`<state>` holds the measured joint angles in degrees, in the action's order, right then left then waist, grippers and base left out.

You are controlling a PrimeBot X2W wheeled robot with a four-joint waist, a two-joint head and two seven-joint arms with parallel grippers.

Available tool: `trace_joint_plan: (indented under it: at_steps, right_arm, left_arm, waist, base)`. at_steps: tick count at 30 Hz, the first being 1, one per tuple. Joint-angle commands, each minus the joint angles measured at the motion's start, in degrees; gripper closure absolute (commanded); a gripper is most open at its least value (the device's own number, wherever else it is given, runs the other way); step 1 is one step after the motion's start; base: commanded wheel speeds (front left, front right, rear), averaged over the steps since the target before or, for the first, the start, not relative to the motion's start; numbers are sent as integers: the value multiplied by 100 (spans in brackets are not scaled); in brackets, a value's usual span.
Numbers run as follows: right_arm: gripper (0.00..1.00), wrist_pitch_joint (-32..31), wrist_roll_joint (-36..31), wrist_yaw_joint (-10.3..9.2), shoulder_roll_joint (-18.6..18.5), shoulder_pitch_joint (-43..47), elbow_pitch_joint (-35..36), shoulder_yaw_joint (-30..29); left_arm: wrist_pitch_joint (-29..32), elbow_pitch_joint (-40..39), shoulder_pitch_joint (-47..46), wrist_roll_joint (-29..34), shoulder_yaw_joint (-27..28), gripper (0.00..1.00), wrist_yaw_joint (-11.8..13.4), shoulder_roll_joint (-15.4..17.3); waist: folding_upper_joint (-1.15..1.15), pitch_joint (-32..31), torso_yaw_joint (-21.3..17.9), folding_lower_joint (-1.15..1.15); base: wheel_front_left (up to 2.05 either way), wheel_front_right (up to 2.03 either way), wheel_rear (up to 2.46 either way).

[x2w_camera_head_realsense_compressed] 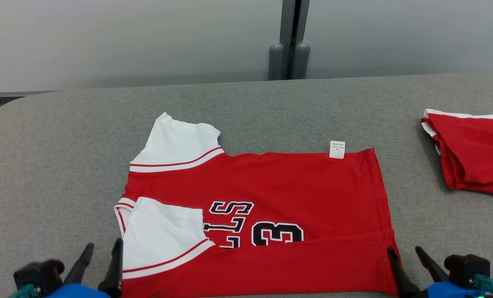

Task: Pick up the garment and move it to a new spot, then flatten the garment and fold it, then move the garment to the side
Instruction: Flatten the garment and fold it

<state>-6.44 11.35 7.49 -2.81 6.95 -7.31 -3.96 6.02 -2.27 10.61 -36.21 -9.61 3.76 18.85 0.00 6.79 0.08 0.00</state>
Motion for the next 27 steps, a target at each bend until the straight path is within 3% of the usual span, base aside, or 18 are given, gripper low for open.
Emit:
trace_joint_plan:
  at_steps: [1,7,12,19,27]
  right_arm:
    - [0,32,-63,1,-16,-112,82,-35]
    - [0,-5,-255,1,-14,-536,447,9]
    - [0,-78,-384,1,-14,-1133,615,272]
    - [0,-80,-390,1,-15,-1961,627,794]
    - [0,24,-358,1,-14,-2612,620,1205]
  left_arm:
    - [48,-70,-225,83,40,0,-27,119]
    - [634,-425,-1555,335,82,0,-195,742]
    - [1088,-320,-3085,512,27,0,-637,1296]
    - [1836,813,-4782,454,-358,0,-969,1515]
    - [2196,2194,-5634,407,-652,0,-1070,1579]
  waist:
    - [0,7,-11,0]
    - [0,156,-132,0]
    - [0,531,-350,0]
    - [0,1213,-708,0]
    - [0,1978,-1051,0]
  base:
    - [0,0,0]
    - [0,0,0]
    - [0,0,0]
    - [0,0,0]
    - [0,0,0]
